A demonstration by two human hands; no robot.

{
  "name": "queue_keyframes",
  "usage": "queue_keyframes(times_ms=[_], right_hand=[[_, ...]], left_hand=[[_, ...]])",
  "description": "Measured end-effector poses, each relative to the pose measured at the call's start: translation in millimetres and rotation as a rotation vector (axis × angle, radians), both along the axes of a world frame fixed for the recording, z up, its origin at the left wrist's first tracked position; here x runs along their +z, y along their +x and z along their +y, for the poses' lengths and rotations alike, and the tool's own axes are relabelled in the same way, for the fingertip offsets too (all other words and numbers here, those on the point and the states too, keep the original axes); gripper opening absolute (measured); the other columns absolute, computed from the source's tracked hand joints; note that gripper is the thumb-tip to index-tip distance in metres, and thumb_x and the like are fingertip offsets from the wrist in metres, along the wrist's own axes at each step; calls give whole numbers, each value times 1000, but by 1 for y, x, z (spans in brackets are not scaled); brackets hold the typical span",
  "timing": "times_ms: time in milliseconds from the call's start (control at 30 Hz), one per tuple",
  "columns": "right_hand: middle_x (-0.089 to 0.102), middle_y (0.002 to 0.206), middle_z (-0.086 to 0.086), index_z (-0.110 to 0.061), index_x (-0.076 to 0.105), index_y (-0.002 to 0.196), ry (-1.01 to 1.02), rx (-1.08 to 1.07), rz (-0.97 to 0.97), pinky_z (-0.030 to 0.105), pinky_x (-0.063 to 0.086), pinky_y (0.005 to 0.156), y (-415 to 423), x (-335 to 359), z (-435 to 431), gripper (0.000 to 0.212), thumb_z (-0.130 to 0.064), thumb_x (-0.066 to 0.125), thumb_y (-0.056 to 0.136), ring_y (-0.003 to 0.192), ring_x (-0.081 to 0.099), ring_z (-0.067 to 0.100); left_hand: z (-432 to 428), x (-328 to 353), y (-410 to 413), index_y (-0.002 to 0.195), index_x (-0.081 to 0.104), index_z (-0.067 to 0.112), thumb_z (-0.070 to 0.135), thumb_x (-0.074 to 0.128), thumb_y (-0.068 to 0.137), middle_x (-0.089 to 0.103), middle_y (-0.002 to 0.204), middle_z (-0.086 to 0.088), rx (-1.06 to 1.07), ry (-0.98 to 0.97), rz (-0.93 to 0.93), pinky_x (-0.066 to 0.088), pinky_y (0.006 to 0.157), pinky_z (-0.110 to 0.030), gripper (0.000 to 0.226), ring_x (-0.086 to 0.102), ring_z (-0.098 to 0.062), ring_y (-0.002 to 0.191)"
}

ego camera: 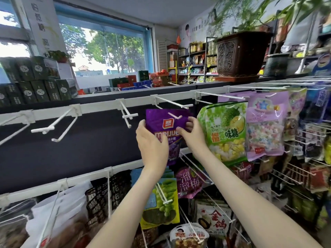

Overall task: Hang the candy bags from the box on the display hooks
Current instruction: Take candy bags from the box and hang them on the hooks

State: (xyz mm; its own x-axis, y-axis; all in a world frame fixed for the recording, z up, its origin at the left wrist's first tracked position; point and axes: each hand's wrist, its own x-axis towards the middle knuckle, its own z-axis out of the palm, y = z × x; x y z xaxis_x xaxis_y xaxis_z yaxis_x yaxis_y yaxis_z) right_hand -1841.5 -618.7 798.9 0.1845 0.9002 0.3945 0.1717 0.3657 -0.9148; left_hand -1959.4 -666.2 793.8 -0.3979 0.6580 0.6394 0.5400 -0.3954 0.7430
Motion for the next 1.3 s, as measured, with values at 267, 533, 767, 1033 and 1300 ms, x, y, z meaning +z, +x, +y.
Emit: queue_keyframes(times_ms=[267,533,767,1033,1300], right_hand=[[56,119,-5,-16,48,131,-80,-4,-111,19,43,94,61,-69,-85,45,-14,63,89,112,52,5],[63,104,-6,-20,60,110,-334,-198,-127,23,48,89,202,-166,-185,17,-18,58,93,101,58,8],[59,81,-4,-15,60,96,-627,-481,95,19,46,71,345,-285,-285,13,-5,61,88,75,55,7],[55,66,-2,-21,55,73,-1014,-797,366,19,38,58,451,-495,-409,36,14,58,81,50,49,-3],[51,69,7,-13,51,80,-1393,-925,879,20,38,45,447,-731,-471,17,-1,53,92,51,49,10]], left_hand=[[-51,-92,77,130,35,10,7,57,87,32,139,-17,-179,223,345,25,109,-34,49,33,-30,129],[-113,-164,196,135,42,2,10,51,95,49,130,-13,-785,-231,482,41,102,-34,42,46,-24,122],[-173,-269,327,129,48,1,13,53,94,54,125,-16,-1070,-582,693,38,99,-31,37,50,-29,119],[-243,-438,423,126,52,2,5,52,93,58,119,-16,-1154,-1045,719,33,92,-25,32,54,-29,114],[-267,-661,442,116,56,8,2,49,90,61,113,-11,-1179,-1263,734,45,93,-37,27,59,-25,102]])
